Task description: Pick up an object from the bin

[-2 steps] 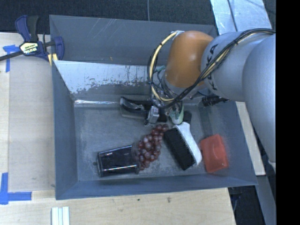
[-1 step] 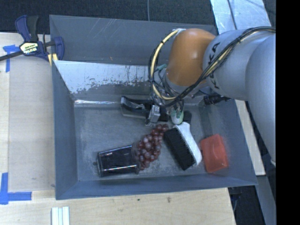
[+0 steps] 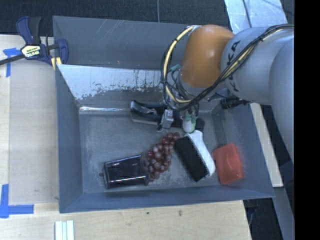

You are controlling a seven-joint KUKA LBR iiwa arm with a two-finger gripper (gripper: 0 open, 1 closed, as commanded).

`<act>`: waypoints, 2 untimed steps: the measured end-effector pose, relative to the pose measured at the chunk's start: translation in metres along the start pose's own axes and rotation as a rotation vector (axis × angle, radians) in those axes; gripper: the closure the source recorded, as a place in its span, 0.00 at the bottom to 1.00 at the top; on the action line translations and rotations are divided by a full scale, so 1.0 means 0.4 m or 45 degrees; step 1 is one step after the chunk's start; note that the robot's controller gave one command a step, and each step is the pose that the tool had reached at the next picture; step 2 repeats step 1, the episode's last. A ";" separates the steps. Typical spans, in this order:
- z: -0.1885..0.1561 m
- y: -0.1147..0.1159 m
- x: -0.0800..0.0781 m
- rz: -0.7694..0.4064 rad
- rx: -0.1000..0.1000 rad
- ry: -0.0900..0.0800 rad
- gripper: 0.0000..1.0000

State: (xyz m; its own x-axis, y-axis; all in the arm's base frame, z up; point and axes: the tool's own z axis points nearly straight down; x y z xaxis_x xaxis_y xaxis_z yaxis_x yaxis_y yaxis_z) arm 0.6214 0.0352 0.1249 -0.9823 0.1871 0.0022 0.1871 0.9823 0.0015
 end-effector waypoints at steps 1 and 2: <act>-0.043 0.001 -0.005 0.000 -0.002 -0.010 1.00; -0.043 0.001 -0.005 0.000 -0.002 -0.010 1.00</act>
Offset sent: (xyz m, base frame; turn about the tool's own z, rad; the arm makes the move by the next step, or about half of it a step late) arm 0.0000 0.0001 0.0062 0.0000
